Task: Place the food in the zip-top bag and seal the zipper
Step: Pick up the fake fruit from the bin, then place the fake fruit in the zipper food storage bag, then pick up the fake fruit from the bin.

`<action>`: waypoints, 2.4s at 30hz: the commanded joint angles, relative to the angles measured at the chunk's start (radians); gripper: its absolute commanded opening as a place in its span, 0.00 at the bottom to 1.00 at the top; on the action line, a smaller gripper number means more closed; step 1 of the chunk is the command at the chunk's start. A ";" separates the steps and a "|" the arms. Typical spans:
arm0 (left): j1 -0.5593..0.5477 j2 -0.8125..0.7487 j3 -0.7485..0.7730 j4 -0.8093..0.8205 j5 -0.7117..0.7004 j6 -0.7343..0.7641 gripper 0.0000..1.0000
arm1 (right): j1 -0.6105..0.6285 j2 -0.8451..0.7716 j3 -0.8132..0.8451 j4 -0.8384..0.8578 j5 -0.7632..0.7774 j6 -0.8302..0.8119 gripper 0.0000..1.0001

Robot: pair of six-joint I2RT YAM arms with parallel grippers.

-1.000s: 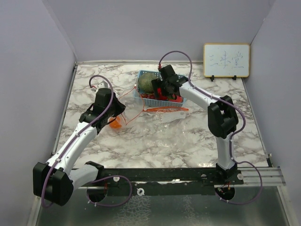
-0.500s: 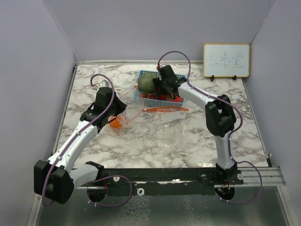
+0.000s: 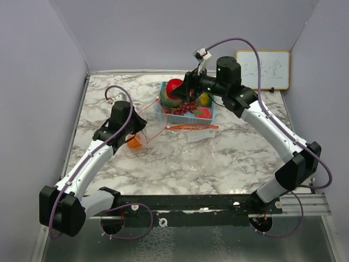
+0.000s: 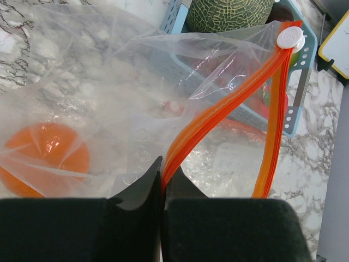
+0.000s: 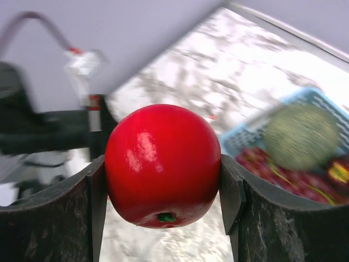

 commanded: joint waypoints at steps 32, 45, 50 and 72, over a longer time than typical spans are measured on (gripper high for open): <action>0.004 0.009 0.035 0.068 0.069 -0.024 0.00 | 0.028 0.116 -0.007 -0.249 0.496 0.051 0.99; 0.004 -0.001 0.014 0.057 0.074 -0.016 0.00 | -0.075 0.342 0.046 -0.255 0.613 -0.072 0.94; 0.003 -0.004 -0.001 0.057 0.070 -0.018 0.00 | -0.077 0.406 0.061 -0.307 0.650 -0.095 0.92; 0.007 0.039 0.022 0.065 0.078 -0.015 0.00 | -0.076 0.471 -0.002 -0.232 0.633 -0.133 0.31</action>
